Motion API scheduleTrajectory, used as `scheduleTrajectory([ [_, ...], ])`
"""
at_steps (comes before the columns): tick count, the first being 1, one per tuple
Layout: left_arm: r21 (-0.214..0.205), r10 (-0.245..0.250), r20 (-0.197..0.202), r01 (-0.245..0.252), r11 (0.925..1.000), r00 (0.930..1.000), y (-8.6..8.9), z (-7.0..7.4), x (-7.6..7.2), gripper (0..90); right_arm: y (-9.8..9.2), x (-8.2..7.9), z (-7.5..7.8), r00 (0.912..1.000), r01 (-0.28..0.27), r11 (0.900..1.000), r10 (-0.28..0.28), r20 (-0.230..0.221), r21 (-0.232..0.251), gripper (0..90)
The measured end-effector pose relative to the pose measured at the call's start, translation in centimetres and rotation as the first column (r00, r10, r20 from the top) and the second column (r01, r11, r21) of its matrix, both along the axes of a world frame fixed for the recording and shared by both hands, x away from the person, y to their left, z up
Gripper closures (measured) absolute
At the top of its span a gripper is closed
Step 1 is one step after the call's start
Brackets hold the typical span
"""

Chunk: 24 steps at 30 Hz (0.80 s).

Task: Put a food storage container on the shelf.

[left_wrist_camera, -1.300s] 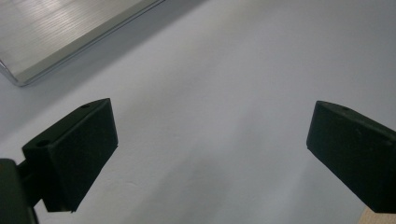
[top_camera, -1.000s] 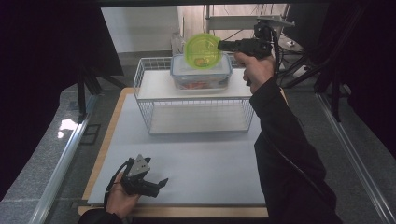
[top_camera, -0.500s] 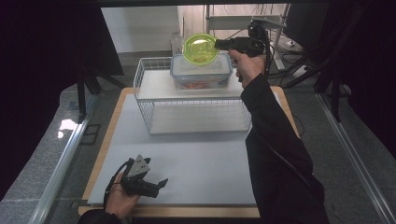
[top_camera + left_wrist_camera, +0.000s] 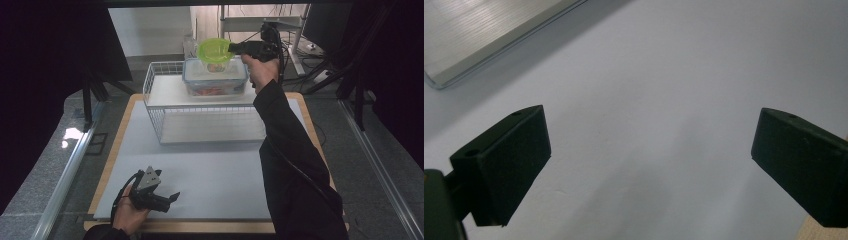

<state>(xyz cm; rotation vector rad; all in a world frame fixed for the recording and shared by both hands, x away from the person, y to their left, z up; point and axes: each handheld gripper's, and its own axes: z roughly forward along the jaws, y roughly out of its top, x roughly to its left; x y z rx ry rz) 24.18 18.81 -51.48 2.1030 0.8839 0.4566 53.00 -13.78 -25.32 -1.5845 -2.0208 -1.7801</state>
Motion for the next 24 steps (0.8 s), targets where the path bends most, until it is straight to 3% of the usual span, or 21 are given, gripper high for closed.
scheduleTrajectory([
  [6,0.001,-0.001,0.002,0.001,1.0,1.0,-0.02,0.0,-0.01,2.5,0.0,0.08,-0.3,0.9999,0.003,0.9999,-0.003,0.014,-0.01,65.1],
  [13,0.006,-0.005,0.002,0.005,1.0,1.0,-0.04,0.0,-0.02,2.5,-0.16,-0.15,-0.29,0.9975,-0.008,0.999,0.011,0.069,-0.043,42.7],
  [17,0.008,-0.006,0.001,0.006,1.0,1.0,-0.07,-0.01,-0.02,2.5,-0.52,-0.55,-0.04,0.9932,-0.015,0.9958,0.025,0.113,-0.091,31.3],
  [24,0.011,-0.007,0.001,0.007,0.9999,1.0,-0.17,-0.03,-0.03,2.5,-0.7,-0.89,0.05,0.9897,-0.037,0.9907,0.054,0.133,-0.131,29.0],
])
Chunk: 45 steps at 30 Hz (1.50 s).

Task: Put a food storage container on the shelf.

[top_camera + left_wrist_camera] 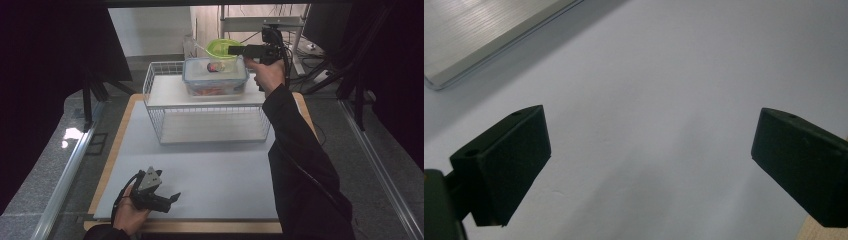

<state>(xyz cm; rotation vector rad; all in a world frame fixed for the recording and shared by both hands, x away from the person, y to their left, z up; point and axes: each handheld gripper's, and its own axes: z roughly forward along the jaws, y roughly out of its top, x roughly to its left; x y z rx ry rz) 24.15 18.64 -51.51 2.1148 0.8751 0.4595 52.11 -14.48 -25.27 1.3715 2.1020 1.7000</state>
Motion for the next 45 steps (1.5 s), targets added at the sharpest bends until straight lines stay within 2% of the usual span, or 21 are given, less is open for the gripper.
scheduleTrajectory([
  [5,0.003,-0.001,-0.002,0.001,1.0,1.0,0.0,0.0,0.0,2.5,0.5,0.1,-0.2,0.9998,-0.02,0.9998,0.02,-0.004,0.008,30.0],
  [8,0.002,-0.001,-0.002,0.001,1.0,1.0,0.0,0.0,0.0,2.5,1.2,0.1,-0.4,0.9992,-0.04,0.9991,0.04,-0.009,-0.013,30.4],
  [15,0.006,-0.002,-0.003,0.002,1.0,1.0,0.0,0.0,0.0,2.6,1.2,0.3,-0.5,0.9991,-0.042,0.9991,0.042,-0.011,-0.01,29.4],
  [21,0.009,-0.002,-0.005,0.002,1.0,1.0,0.0,-0.1,0.0,2.6,1.6,0.4,-0.7,0.9978,-0.064,0.9979,0.064,-0.013,0.0,29.6],
  [24,0.012,-0.002,-0.004,0.002,0.9999,1.0,0.0,-0.1,0.0,2.6,2.1,0.5,-0.8,0.9975,-0.07,0.9976,0.07,-0.01,-0.002,27.1],
  [29,0.011,-0.001,0.0,0.001,0.9999,1.0,0.1,0.0,0.0,2.7,1.7,0.2,-0.8,0.9968,-0.077,0.9969,0.077,0.023,-0.014,16.6],
  [33,0.014,-0.002,0.0,0.002,0.9999,1.0,0.0,0.0,0.0,2.7,1.1,-0.6,-0.7,0.9926,-0.106,0.9937,0.107,0.057,-0.037,10.3],
  [37,0.014,0.0,0.001,0.0,0.9999,1.0,0.0,0.0,0.0,2.6,0.6,-1.4,-0.9,0.9877,-0.13,0.9894,0.135,0.079,-0.065,8.3],
  [41,0.005,0.005,0.003,-0.005,1.0,1.0,0.0,0.0,0.0,2.6,0.1,-3.1,-1.8,0.9783,-0.16,0.9791,0.174,0.112,-0.126,5.9],
  [45,0.001,0.006,0.004,-0.006,1.0,1.0,0.1,0.0,0.0,2.5,-0.3,-4.6,-2.8,0.9703,-0.175,0.971,0.198,0.138,-0.163,4.6],
])
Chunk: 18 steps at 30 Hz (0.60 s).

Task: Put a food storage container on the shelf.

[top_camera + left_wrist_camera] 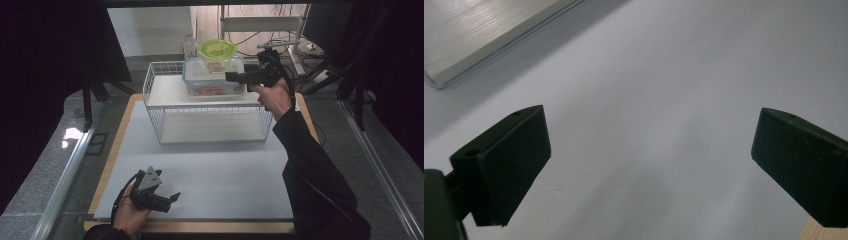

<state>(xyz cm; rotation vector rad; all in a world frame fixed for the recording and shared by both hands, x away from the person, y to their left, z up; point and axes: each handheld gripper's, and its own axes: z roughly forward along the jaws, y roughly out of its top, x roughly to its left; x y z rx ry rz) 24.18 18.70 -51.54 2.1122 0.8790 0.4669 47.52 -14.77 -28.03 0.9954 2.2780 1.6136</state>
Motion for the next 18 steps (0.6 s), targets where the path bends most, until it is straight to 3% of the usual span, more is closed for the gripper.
scheduleTrajectory([
  [5,-0.008,0.003,0.0,-0.003,1.0,1.0,0.0,0.0,0.0,2.5,-0.5,-2.2,-1.5,0.9991,-0.017,0.9985,0.019,0.037,-0.053,3.8],
  [13,-0.006,0.002,0.001,-0.002,1.0,1.0,-0.1,0.0,0.0,2.5,-1.2,-5.4,-3.8,0.997,-0.04,0.9948,0.046,0.063,-0.094,3.1],
  [14,0.002,0.0,0.0,0.0,1.0,1.0,0.0,0.0,0.0,2.5,-1.4,-6.5,-4.9,0.9963,-0.048,0.9932,0.055,0.067,-0.106,3.1],
  [17,0.007,-0.001,-0.003,0.001,1.0,1.0,0.0,0.0,0.0,2.5,-2.0,-8.1,-7.0,0.9959,-0.051,0.9906,0.06,0.067,-0.127,3.1],
  [18,0.007,-0.001,-0.003,0.001,1.0,1.0,0.0,0.0,0.0,2.5,-2.0,-8.1,-7.0,0.9959,-0.051,0.9906,0.06,0.067,-0.127,3.1],
])
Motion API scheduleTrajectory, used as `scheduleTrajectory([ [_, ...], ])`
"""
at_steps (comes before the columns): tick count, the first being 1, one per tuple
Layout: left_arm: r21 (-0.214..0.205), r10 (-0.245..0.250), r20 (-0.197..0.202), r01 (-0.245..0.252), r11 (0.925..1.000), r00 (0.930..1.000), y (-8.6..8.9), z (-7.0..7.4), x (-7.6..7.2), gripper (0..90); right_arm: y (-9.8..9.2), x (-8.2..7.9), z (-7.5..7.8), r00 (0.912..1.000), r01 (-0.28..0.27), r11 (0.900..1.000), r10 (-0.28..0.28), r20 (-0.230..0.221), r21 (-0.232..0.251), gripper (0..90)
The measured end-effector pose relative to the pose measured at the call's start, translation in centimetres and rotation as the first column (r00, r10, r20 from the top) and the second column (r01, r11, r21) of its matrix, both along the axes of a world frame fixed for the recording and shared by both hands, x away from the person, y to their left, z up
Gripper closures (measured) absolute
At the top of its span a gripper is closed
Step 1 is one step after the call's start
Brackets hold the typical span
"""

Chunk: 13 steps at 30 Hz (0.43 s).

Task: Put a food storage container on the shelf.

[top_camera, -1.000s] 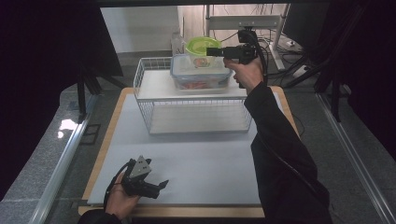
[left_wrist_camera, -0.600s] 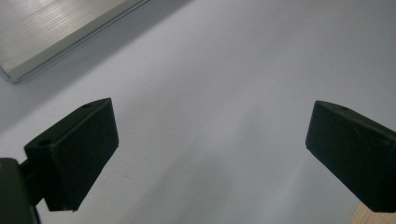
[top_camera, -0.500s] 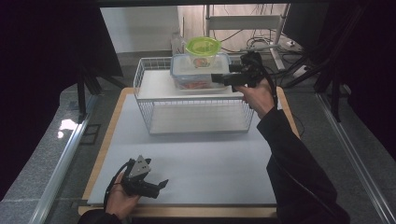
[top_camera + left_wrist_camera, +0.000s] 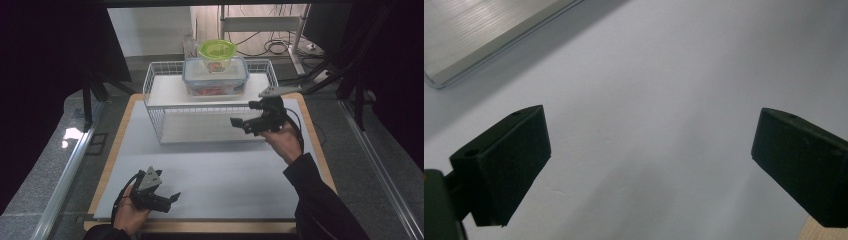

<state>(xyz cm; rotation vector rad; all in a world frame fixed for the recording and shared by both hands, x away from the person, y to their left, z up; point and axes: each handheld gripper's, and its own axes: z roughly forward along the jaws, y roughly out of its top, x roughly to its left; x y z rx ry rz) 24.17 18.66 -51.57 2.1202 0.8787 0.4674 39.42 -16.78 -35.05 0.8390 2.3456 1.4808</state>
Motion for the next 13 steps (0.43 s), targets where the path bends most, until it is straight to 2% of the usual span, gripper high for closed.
scheduleTrajectory([
  [1,0.002,0.001,-0.002,-0.001,1.0,1.0,0.0,-0.1,0.0,2.5,-0.4,-1.1,-1.9,1.0,0.002,0.9998,-0.002,-0.009,-0.021,3.0],
  [6,0.007,0.001,-0.001,-0.001,1.0,1.0,-0.1,-0.1,0.0,2.5,-2.0,-3.3,-7.2,0.9989,0.032,0.998,-0.034,-0.033,-0.055,3.0],
  [9,0.008,0.001,0.001,-0.001,1.0,1.0,-0.1,-0.1,0.0,2.5,-2.8,-4.3,-9.7,0.9974,0.062,0.9942,-0.065,-0.031,-0.088,3.1],
  [11,0.009,0.001,0.001,-0.001,1.0,1.0,-0.1,-0.1,0.0,2.4,-2.9,-4.5,-10.2,0.9972,0.063,0.9927,-0.066,-0.033,-0.103,2.9],
  [13,0.012,0.004,0.004,-0.004,0.9999,1.0,-0.1,-0.1,0.0,2.4,-3.2,-5.0,-11.4,0.9963,0.074,0.9885,-0.079,-0.033,-0.132,3.1],
])
